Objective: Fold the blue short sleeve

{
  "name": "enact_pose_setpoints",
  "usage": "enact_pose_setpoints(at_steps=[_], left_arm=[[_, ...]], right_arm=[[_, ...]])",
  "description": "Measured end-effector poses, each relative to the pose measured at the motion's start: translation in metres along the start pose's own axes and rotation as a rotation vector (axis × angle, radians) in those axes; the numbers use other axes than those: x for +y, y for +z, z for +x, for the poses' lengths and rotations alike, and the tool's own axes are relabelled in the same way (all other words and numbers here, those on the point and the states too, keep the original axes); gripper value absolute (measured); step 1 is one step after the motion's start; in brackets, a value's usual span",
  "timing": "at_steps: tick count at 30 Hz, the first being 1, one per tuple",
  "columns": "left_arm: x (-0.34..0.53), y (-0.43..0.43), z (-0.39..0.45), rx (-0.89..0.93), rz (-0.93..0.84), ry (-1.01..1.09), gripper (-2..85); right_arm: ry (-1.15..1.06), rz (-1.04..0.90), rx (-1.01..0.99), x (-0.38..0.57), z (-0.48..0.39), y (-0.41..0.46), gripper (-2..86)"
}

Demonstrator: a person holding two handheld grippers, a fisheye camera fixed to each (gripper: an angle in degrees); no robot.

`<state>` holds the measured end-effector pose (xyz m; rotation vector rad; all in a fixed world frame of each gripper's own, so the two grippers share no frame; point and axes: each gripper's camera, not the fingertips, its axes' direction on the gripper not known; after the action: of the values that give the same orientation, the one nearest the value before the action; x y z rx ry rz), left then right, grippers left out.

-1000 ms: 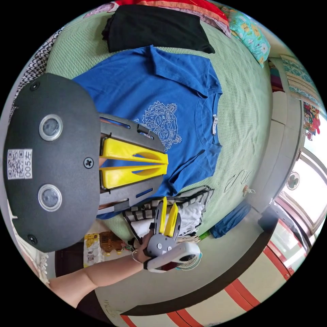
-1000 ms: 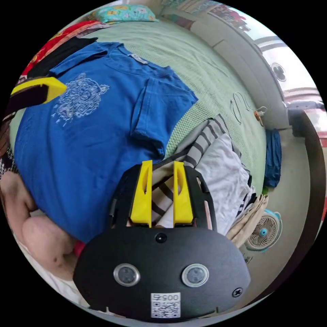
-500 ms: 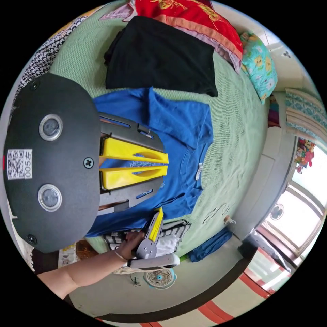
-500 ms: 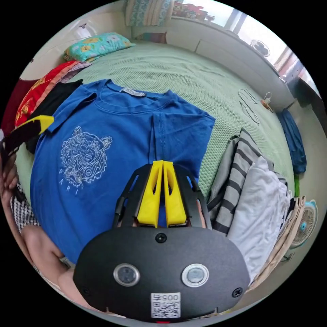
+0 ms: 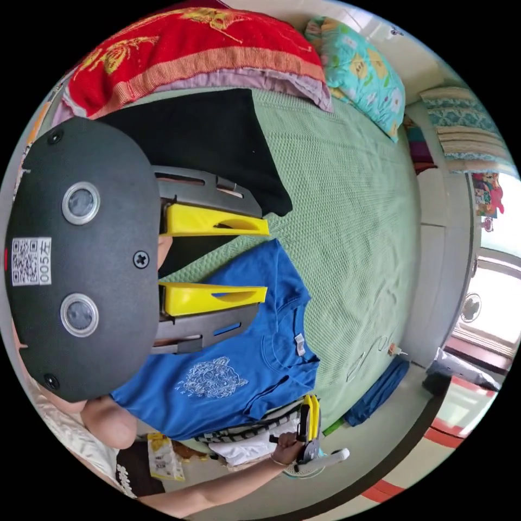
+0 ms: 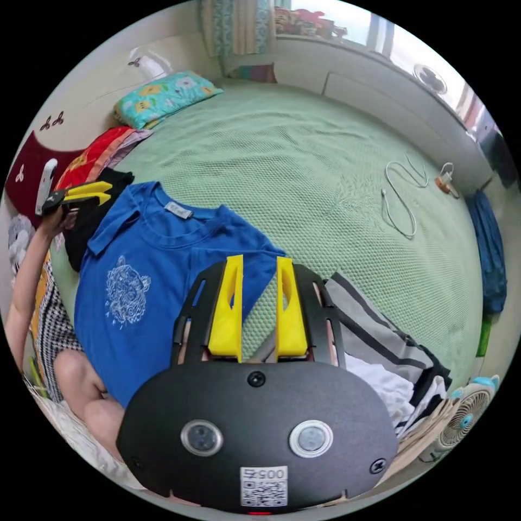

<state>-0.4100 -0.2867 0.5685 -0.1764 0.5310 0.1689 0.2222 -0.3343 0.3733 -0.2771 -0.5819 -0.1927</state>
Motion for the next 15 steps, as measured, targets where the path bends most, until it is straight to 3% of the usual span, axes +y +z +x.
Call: enact_pose_setpoints(at_steps=[8,15], left_arm=[[-0.027,0.041,-0.034,-0.001,-0.088,0.008,16.4],[-0.048,0.046,-0.05,-0.026,-0.085,0.067,5.0]], right_arm=[[0.034,-0.005,-0.068,-0.003,0.034,0.021,7.9],[-0.072,0.029,-0.045,0.0,0.03,0.014,-0.3]])
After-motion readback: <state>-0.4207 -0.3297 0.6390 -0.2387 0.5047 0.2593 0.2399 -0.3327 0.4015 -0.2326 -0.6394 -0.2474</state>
